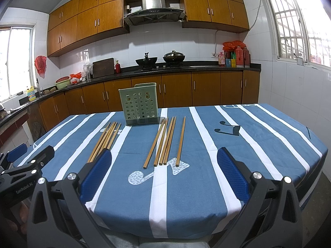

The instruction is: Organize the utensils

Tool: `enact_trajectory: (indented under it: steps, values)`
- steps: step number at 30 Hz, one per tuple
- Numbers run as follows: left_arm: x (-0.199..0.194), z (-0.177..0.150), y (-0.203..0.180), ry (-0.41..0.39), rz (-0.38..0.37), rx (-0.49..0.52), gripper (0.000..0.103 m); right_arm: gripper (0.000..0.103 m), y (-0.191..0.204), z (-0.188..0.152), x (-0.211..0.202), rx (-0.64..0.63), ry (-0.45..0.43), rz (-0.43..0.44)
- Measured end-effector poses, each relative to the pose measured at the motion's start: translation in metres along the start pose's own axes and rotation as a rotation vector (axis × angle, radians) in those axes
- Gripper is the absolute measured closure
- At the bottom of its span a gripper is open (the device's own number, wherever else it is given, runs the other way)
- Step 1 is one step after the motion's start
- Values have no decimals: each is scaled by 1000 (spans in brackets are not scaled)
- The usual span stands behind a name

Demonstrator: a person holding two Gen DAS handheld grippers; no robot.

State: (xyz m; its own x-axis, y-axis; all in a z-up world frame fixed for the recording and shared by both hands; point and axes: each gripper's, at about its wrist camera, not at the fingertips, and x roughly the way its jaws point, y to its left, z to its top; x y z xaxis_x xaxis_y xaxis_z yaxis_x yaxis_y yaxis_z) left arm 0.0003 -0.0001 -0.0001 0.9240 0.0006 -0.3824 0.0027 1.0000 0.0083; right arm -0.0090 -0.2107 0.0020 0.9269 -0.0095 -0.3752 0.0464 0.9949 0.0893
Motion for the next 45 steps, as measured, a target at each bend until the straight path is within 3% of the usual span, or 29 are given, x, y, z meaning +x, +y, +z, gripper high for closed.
enact_trajectory:
  steps: [34,40,45]
  values:
    - [1,1,1,5,7,3,2,4,-2,0,3,7,10,-2]
    - [19,3,8,46,34,-15,2,4,-12,4,19,40,62,-15]
    - [49,3,21,142,42,-38,2,4,-21,7,52,35,135,-71]
